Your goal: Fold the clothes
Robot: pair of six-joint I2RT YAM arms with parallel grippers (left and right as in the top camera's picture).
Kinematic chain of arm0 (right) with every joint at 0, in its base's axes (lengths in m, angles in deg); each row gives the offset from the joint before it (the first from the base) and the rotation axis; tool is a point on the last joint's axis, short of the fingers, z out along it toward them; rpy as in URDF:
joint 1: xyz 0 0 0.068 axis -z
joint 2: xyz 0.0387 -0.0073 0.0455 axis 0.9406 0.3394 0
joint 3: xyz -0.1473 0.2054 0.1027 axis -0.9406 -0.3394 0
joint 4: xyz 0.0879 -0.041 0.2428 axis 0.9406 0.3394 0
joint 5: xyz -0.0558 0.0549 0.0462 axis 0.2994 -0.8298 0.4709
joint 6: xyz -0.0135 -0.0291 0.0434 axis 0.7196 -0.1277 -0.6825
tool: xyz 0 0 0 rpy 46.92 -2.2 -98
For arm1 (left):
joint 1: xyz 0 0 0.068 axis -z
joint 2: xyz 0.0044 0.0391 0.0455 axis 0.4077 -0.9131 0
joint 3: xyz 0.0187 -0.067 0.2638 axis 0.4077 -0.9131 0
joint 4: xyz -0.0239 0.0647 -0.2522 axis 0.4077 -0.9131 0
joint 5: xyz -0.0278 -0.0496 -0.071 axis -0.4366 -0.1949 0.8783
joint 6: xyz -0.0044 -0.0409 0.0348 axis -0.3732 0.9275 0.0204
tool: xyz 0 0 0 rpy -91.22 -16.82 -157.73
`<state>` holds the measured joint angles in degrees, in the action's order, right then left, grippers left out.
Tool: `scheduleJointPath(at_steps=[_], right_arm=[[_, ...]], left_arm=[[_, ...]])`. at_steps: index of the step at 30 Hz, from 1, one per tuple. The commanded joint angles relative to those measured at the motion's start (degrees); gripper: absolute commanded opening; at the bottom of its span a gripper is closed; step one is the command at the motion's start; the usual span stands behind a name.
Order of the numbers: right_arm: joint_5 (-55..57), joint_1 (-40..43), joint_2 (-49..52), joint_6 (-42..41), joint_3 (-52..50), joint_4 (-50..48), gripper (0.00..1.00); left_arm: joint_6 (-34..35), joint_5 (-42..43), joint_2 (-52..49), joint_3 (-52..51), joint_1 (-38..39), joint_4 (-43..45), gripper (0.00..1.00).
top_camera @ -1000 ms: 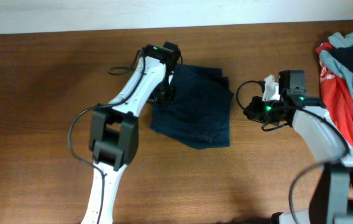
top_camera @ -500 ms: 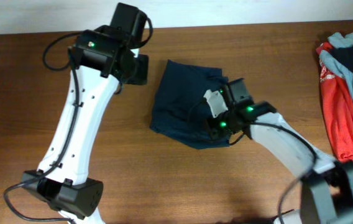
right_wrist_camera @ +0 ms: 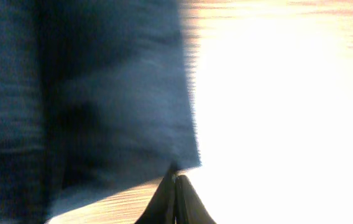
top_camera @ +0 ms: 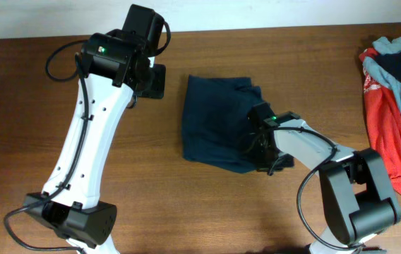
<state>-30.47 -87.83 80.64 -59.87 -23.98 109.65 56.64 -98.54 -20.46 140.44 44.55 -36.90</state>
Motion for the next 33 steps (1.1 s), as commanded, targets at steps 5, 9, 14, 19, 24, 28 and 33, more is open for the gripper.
scheduleJointPath(at_steps=[5, 9, 14, 19, 24, 28, 33], right_arm=[[8.70, 0.52, -9.40, -6.25, 3.04, 0.07, 0.04], [-10.58, 0.50, -16.70, 5.75, 5.64, -5.16, 0.08], [-27.47, 0.48, -18.60, 13.33, 5.57, -7.85, 0.21], [-28.46, 0.48, -15.30, 16.28, 4.96, -9.35, 0.15], [-29.99, 0.48, -9.88, 24.20, 4.96, -10.97, 0.17], [-30.05, 0.48, -3.98, 25.94, 4.96, -10.97, 0.16], [-20.06, 0.50, 4.61, 16.46, 4.96, -9.92, 0.12]], left_arm=[[-0.13, 2.86, -0.24, -0.02, -0.31, 3.80, 0.67], [-15.61, 16.04, -2.64, -3.15, -0.31, 9.81, 0.67], [-22.56, 21.46, -8.41, -7.45, -0.42, 16.06, 0.61], [-29.55, 24.96, -17.07, -8.02, -0.42, 22.60, 0.37], [-30.99, 26.93, -25.38, -8.04, -0.42, 27.96, 0.22], [-30.97, 28.41, -29.86, -8.04, -0.42, 31.34, 0.20], [-30.95, 27.30, -32.54, -8.04, -0.44, 29.97, 0.14]])
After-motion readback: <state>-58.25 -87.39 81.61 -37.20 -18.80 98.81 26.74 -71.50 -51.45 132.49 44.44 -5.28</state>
